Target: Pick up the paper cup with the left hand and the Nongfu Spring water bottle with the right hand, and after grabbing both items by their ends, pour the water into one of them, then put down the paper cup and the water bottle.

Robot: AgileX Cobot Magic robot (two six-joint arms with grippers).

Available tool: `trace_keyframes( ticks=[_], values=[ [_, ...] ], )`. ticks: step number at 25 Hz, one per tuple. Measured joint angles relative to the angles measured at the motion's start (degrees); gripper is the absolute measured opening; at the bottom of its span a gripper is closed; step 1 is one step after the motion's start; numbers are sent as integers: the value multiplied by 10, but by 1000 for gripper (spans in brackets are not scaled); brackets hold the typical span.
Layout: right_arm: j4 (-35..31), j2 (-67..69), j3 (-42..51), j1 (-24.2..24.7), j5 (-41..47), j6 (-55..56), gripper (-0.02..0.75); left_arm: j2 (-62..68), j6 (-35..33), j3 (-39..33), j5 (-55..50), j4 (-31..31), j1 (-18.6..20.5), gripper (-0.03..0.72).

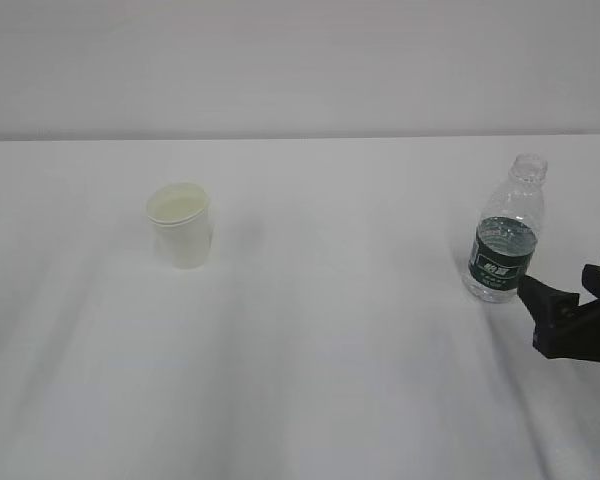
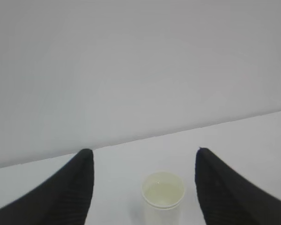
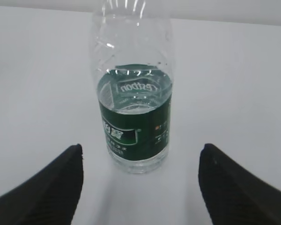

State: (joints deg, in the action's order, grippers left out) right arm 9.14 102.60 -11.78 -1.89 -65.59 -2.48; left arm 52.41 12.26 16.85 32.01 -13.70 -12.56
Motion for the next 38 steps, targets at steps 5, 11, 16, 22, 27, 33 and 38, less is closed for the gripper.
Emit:
trace_keyframes(
  ticks=[5,11,16,22,27,33,38],
  values=[
    [0,-66,32,0,0,6,575,-8,31,0,-1,2,0,485],
    [7,-154,75,0,0,35,575,-49,36,-1,-48,2,0,485],
    [9,-211,109,0,0,50,575,-96,40,-1,-98,2,0,484],
    [15,-256,121,0,-1,83,575,-151,61,-1,-154,2,0,485],
    [19,-271,121,0,-1,106,575,-194,63,-2,-180,2,0,485],
    [35,-276,121,0,-1,123,575,-213,63,-2,-198,2,0,484],
    [34,-278,87,0,28,123,574,-213,63,-2,-206,2,0,484]
  ],
)
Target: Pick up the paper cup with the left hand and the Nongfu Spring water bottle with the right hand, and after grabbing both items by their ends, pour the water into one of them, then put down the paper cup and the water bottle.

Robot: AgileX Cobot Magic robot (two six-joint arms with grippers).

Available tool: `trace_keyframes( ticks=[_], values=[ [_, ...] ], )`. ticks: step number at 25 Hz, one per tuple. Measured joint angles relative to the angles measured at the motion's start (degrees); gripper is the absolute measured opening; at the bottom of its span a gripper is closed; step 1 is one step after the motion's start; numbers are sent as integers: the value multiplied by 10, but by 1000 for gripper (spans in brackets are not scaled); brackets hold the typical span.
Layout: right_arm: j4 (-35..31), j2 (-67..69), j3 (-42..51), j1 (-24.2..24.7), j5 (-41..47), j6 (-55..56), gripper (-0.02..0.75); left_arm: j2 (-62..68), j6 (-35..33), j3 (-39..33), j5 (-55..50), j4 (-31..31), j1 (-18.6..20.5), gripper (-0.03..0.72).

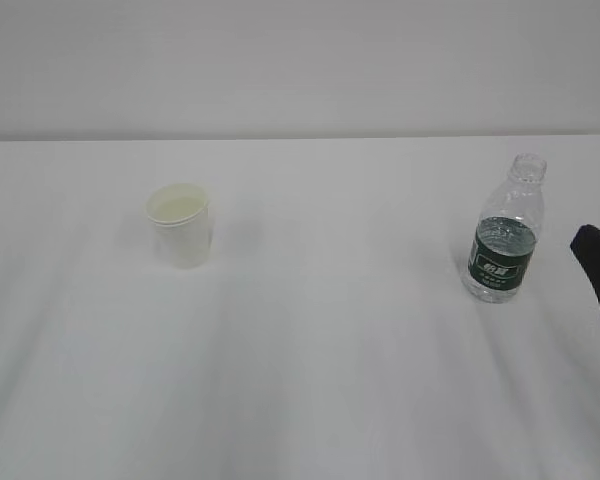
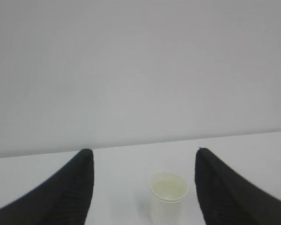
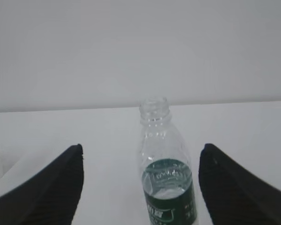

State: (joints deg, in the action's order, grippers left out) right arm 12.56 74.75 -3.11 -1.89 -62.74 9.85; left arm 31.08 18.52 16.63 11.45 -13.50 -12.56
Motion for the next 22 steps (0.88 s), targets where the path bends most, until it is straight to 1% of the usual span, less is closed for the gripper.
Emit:
trace_keyframes(
  ticks=[4,7,11,16,22],
  values=[
    [11,0,-69,0,65,0,574,0,1,0,-3,0,0,484],
    [36,-1,-120,0,109,0,574,0,1,0,-3,0,0,484],
    [55,-30,-170,0,196,0,574,0,1,1,-3,0,0,484],
    [57,-104,-201,0,308,0,573,0,1,20,-9,0,0,484],
    [57,-203,-204,0,410,0,573,0,1,47,-24,0,0,484]
  ],
)
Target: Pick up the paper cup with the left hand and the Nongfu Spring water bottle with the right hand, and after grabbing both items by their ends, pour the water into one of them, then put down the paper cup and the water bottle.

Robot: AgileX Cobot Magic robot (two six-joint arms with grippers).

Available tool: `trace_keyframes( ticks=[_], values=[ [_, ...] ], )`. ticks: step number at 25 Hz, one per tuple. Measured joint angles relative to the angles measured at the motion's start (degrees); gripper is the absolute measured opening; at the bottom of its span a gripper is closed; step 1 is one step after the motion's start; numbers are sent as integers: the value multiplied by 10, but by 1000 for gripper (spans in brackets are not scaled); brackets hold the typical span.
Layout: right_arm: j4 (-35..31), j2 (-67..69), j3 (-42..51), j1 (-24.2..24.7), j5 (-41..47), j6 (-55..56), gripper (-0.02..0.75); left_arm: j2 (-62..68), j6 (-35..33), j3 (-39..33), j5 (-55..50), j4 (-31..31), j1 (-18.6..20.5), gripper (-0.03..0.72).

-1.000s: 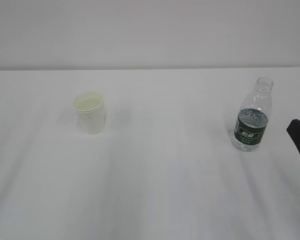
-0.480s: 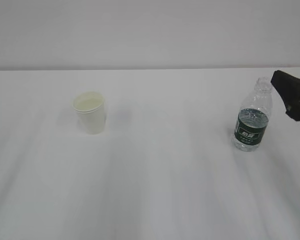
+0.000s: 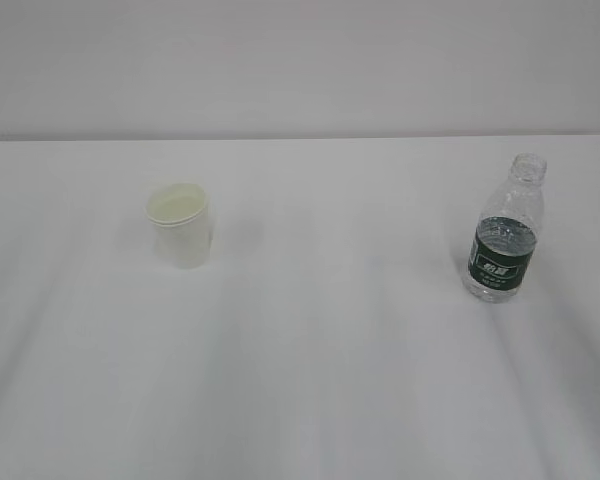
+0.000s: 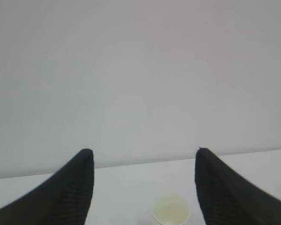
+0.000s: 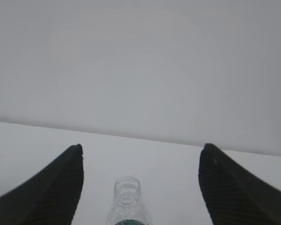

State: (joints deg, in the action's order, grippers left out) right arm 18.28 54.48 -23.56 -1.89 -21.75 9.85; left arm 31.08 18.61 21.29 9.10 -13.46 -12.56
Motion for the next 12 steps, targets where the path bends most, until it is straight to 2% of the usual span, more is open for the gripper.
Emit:
trace_keyframes(
  ticks=[12],
  values=[
    [-2,-229,0,0,225,0,573,-79,0,12,-63,1,0,484]
  ],
)
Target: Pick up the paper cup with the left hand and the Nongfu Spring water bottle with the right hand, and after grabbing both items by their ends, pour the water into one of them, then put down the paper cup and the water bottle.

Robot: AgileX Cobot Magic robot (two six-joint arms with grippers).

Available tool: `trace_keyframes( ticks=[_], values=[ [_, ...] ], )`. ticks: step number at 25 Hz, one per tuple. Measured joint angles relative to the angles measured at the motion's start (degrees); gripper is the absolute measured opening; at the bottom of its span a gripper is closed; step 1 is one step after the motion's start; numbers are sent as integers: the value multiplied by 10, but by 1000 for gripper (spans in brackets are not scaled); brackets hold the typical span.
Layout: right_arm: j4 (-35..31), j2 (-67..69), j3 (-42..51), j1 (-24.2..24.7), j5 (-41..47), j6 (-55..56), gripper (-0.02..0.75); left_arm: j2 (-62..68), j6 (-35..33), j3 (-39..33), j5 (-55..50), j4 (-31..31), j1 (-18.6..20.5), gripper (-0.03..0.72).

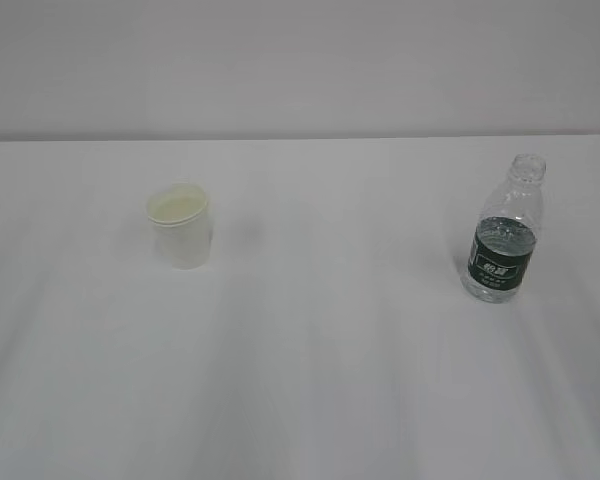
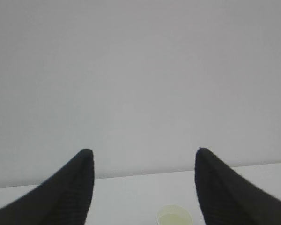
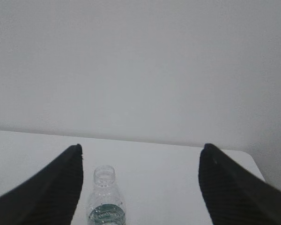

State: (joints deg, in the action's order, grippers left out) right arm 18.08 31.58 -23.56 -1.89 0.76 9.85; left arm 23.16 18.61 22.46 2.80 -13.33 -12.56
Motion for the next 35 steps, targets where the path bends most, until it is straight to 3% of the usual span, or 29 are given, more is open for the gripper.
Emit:
trace_keyframes(
  ticks=[10,22,30,35],
  values=[
    [-5,-167,0,0,174,0,573,-128,0,18,-147,15,0,484],
    [-39,-265,-68,0,371,0,573,-143,-2,119,-375,40,0,483],
    [-81,-267,-141,0,547,-1,569,-151,-88,155,-448,119,0,465],
    [-124,-268,-172,0,639,-31,541,-198,-104,158,-494,133,0,462]
  ],
)
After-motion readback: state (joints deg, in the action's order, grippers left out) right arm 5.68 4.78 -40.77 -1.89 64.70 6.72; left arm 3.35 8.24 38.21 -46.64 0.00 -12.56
